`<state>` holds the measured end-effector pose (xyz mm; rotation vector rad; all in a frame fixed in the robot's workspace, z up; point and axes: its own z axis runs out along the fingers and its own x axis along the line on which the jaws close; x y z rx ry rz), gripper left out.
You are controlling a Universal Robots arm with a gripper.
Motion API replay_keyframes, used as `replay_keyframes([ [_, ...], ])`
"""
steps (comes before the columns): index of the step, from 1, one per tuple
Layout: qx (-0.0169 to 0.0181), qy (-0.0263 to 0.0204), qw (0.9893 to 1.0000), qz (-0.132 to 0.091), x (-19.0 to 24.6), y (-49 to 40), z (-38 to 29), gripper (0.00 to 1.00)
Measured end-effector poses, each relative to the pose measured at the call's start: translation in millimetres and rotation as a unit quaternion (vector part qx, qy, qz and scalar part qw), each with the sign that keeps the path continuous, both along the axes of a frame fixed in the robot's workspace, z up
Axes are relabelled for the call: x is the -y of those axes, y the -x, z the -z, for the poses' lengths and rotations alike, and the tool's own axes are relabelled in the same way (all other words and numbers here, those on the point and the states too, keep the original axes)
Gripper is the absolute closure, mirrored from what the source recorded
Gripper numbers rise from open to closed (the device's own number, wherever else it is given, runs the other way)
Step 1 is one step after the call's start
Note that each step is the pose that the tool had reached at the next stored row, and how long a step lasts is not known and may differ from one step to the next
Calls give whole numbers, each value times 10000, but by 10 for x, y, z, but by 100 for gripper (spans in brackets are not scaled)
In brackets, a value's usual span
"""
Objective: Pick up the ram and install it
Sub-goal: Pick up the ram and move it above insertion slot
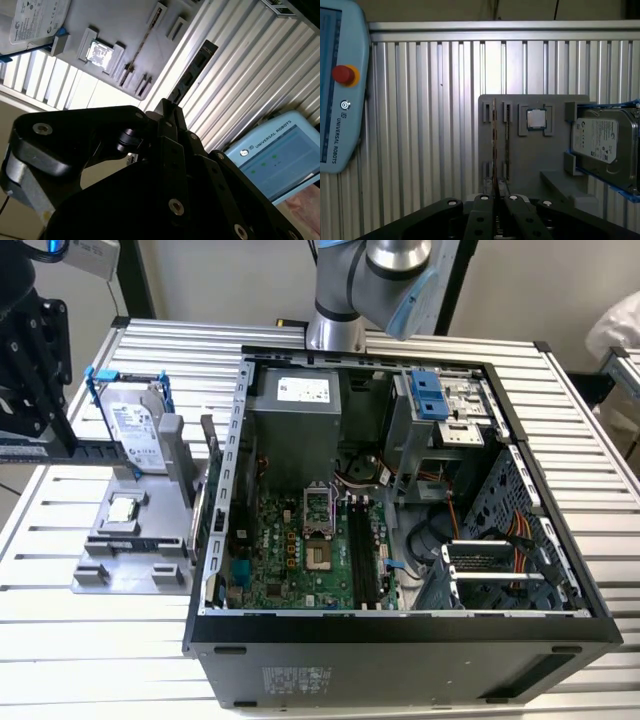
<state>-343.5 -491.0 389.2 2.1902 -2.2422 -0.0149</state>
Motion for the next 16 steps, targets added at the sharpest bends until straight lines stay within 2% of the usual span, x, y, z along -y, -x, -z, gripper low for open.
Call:
replay_keyframes([
  [10,1,-1,10000,0,0,-142,1,100],
  [16,1,-1,10000,0,0,-196,1,100],
])
